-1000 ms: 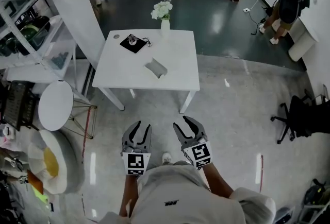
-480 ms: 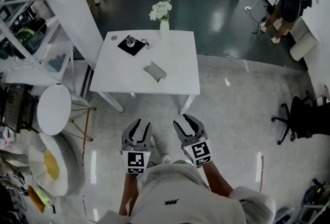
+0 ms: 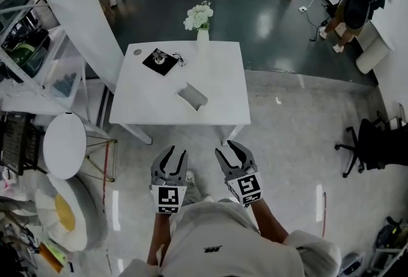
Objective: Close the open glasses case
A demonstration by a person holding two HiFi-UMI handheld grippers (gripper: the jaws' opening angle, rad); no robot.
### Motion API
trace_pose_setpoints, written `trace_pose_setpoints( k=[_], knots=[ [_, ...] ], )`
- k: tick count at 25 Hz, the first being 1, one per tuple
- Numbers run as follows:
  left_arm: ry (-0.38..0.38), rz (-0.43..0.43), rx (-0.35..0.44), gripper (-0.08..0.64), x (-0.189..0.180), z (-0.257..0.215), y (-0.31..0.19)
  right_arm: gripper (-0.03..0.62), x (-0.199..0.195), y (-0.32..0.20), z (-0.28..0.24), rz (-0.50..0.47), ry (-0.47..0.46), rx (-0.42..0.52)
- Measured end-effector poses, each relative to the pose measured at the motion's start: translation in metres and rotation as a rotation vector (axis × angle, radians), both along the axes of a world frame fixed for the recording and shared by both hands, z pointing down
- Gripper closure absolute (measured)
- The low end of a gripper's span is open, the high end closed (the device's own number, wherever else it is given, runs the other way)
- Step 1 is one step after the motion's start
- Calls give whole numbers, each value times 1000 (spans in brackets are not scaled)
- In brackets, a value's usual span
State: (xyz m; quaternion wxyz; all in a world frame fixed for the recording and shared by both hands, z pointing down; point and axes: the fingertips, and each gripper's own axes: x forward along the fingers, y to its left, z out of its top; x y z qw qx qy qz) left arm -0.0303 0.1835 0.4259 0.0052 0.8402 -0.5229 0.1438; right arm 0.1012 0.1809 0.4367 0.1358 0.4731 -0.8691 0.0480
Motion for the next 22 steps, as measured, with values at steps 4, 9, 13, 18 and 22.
trace_pose_setpoints(
  k=[4, 9, 13, 18, 22],
  knots=[
    [2, 22, 1, 405, -13, -1, -24, 416, -15, -22, 0, 6, -2, 3],
    [3, 64, -5, 405, -23, -2, -54, 417, -27, -48, 1, 35, 9, -5],
    [9, 98, -8, 405, -33, 0, -76, 422, -39, -66, 0, 69, 3, -9],
    [14, 142, -10, 406, -41, 3, -99, 424, -47, -85, 3, 108, 16, -10],
    [16, 169, -13, 407, -47, 6, -112, 425, -54, -95, 5, 134, 21, -12]
  ],
)
